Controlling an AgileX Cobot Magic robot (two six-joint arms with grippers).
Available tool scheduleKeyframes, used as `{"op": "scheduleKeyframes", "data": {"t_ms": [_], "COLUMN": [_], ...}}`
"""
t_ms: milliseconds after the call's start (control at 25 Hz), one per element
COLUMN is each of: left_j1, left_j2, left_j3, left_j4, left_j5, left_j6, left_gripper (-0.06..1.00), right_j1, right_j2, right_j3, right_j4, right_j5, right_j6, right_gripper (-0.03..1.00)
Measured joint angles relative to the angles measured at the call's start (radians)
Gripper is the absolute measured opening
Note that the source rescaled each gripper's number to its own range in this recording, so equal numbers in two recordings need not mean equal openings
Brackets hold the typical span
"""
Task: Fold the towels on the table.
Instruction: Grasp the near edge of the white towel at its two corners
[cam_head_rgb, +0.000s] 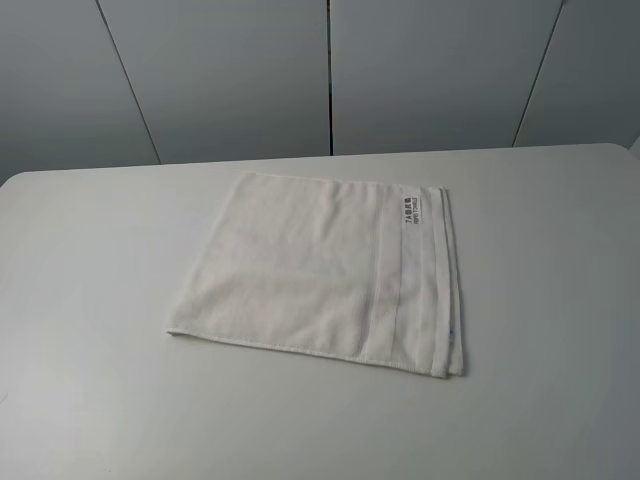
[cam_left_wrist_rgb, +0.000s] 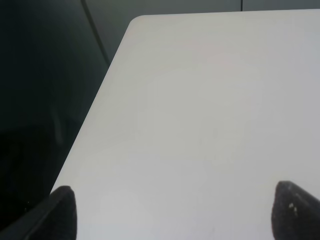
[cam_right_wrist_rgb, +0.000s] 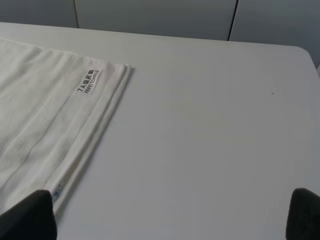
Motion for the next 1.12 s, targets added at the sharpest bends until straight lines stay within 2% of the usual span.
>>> {"op": "scheduleKeyframes", "data": {"t_ms": [400,520,640,840,1000,1120], "left_j1": [0.000,0.000,0.000,0.000,0.000,0.000], "left_j2": [0.000,0.010,0.090,0.323,0.563,0.739], "left_j3": [0.000,-0.012,-0.033,-0.066,-0.106,-0.161], "left_j4": [-0.007,-0.007,-0.020,-0.141,-0.231,-0.343], "left_j5": [0.001,0.012,0.000,-0.077,-0.131,-0.175], "left_j6": [0.000,0.000,0.010,0.111,0.240,0.376], "left_gripper": [1.00,1.00,1.00,1.00,1.00,1.00], "right_j1": [0.000,0.000,0.000,0.000,-0.002,0.010], "right_j2": [0.000,0.018,0.100,0.329,0.554,0.709], "right_j3": [0.000,-0.015,-0.045,-0.085,-0.118,-0.156], "right_j4": [0.000,0.005,0.060,0.242,0.300,0.347], "right_j5": [0.002,0.035,0.039,-0.005,-0.046,-0.078], "right_j6": [0.002,0.020,0.015,-0.129,-0.272,-0.399], "right_gripper": [1.00,1.00,1.00,1.00,1.00,1.00]}}
